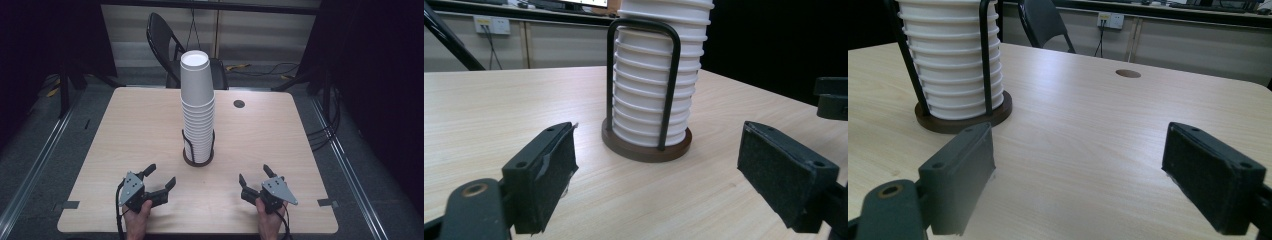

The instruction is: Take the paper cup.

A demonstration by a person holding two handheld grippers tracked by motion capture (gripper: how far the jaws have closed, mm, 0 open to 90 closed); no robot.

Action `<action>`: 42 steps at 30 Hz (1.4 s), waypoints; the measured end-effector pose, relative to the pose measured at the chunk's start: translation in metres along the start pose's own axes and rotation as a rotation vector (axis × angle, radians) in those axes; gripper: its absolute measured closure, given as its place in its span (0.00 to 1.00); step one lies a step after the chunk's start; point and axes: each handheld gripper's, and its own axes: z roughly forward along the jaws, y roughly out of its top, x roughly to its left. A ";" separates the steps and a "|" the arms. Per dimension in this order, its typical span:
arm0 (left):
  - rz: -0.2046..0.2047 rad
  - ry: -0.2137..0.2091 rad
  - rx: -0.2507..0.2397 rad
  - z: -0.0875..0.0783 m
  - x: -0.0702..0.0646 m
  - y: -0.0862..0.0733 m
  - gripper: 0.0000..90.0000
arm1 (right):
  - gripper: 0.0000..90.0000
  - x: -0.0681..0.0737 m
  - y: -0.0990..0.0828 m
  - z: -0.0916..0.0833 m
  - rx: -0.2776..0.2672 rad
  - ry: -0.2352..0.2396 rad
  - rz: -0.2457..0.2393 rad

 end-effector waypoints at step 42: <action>-0.002 -0.044 0.060 0.017 0.003 0.058 0.19 | 0.15 -0.003 0.000 0.000 0.015 0.014 0.044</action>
